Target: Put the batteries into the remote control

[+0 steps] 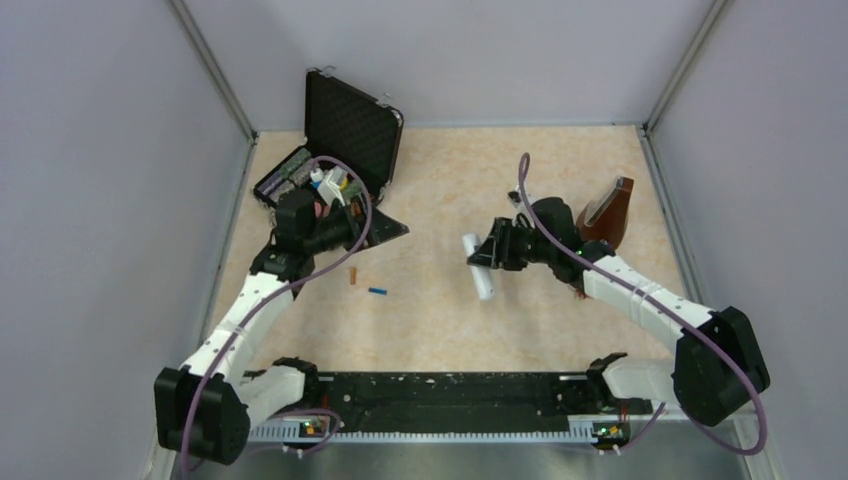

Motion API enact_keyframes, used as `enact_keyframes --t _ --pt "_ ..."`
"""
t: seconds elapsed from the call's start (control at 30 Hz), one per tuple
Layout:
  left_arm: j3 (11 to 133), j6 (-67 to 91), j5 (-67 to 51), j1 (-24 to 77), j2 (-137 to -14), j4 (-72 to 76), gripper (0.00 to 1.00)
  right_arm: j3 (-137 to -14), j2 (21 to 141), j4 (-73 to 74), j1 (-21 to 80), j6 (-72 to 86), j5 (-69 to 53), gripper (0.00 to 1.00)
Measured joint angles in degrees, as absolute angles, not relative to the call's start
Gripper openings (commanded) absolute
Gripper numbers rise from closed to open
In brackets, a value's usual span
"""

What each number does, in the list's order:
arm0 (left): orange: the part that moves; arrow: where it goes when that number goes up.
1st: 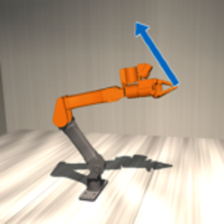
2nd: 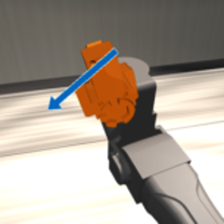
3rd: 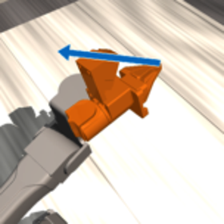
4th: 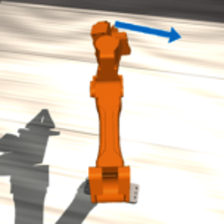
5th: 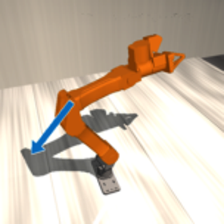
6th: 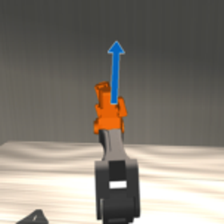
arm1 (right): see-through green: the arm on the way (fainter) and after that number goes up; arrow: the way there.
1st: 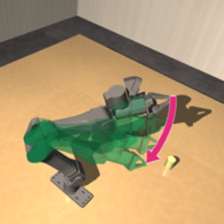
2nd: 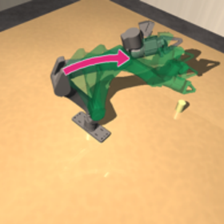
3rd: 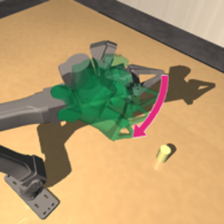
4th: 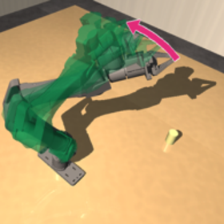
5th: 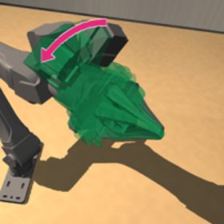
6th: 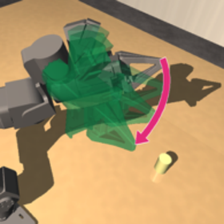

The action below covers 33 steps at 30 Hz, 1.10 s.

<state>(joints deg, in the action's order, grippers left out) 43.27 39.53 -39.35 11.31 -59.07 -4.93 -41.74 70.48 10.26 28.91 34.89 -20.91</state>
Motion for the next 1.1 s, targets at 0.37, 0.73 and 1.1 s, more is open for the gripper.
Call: enact_keyframes --t 0.37,0.73,1.1 --pt "58.24 48.4 -43.33 18.74 -72.05 -10.94 0.9 -58.24 75.4 6.96 38.79 27.35 -31.59 0.23" --pt "59.13 48.64 -48.12 18.83 -75.02 -18.15 0.74 -59.83 79.15 11.35 43.16 22.02 -28.03 0.21" --pt "59.24 44.01 -49.32 20.62 -79.33 -26.0 0.54 -63.33 81.14 14.7 44.75 17.93 -24.77 0.2"
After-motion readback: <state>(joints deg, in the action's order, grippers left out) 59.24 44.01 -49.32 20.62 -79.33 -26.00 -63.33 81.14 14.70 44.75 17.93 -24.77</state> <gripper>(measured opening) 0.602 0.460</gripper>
